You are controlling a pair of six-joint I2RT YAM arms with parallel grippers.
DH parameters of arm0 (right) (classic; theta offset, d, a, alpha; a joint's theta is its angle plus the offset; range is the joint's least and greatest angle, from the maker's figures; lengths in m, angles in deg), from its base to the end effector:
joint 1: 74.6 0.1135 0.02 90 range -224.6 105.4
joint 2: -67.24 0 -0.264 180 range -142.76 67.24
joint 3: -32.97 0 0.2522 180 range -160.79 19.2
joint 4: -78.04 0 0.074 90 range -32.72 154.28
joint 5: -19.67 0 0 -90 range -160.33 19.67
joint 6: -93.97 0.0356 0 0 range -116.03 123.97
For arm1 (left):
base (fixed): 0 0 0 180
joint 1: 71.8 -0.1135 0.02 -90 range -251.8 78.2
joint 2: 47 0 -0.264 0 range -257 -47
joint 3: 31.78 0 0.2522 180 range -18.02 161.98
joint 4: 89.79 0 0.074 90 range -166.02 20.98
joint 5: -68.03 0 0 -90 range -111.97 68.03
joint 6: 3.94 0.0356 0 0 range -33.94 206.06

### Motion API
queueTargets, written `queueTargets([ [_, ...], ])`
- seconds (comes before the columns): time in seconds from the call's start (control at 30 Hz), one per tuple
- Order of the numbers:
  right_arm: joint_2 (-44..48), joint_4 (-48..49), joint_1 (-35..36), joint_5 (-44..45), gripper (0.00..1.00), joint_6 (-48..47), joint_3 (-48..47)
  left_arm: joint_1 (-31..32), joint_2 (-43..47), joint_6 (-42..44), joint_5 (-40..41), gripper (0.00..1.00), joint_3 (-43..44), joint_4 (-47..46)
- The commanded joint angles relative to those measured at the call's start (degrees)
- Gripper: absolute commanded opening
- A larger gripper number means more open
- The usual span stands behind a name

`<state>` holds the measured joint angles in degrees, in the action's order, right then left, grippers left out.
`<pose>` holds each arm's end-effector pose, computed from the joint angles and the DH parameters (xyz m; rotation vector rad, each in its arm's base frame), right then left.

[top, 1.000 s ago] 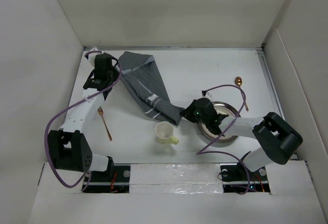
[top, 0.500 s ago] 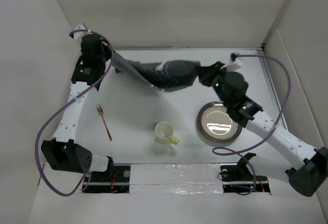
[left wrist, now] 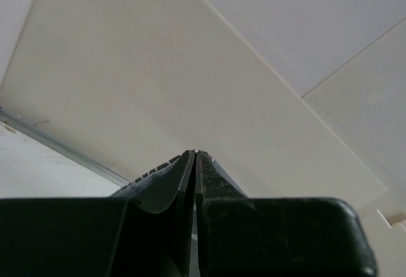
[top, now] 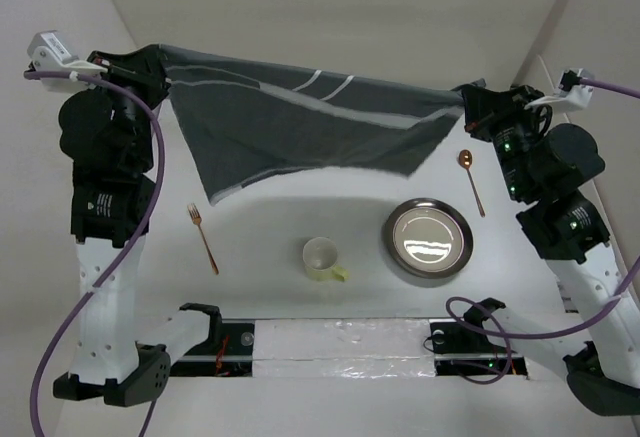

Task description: Set the dinner table for one person

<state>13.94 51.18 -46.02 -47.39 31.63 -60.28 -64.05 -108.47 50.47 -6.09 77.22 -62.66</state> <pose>0.1468 0.0642 0.5113 0.3315 1.3421 0.5552 0.1654 -0.0127 0.5692 -0.5308 1.1246 -0.4897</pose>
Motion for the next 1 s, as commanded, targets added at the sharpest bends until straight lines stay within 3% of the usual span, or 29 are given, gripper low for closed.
queueTargets([
  [0.0,-1.2,-4.5,-0.5,1.7,0.0,-3.3,-3.6,-0.2,-0.8,0.0,-0.6,0.0,-1.7,-2.3],
  [0.13,-4.6,-1.2,-2.7,0.8,0.0,-4.5,-3.2,-0.2,-2.9,0.6,-0.5,0.0,-3.3,-3.7],
  [0.27,-16.7,2.2,-10.8,-8.6,0.0,-5.0,-7.4,-0.2,-9.6,0.9,0.5,0.0,-6.7,-5.5],
  [0.4,-25.8,4.7,-14.5,-14.8,0.0,-4.5,-12.2,-1.9,-15.4,1.3,0.7,0.0,-6.1,-7.5],
  [0.6,-42.6,-2.9,-18.1,-21.5,0.0,-3.8,-36.8,-8.0,-30.3,-0.9,-8.8,0.0,13.4,-1.9],
  [0.67,-45.1,-6.7,-19.5,-22.5,0.0,-3.9,-44.7,-8.5,-33.0,-0.3,-9.2,0.0,20.2,1.5],
  [0.73,-45.1,-8.2,-20.1,-24.6,0.0,-3.9,-47.1,-9.2,-32.9,-0.3,-11.0,0.0,21.6,1.3],
  [0.83,-40.2,-5.9,-20.7,-26.0,0.0,-3.8,-40.6,-9.9,-27.1,-1.0,-12.6,0.0,15.5,-2.0],
  [0.9,-36.0,-2.4,-20.7,-26.7,0.0,-3.5,-31.6,-9.9,-22.9,-1.7,-12.7,0.0,3.3,-6.8],
  [0.97,-29.7,3.3,-20.7,-27.5,0.0,-2.1,-15.2,-9.9,-16.7,-2.5,-12.1,0.0,-10.1,-10.9],
])
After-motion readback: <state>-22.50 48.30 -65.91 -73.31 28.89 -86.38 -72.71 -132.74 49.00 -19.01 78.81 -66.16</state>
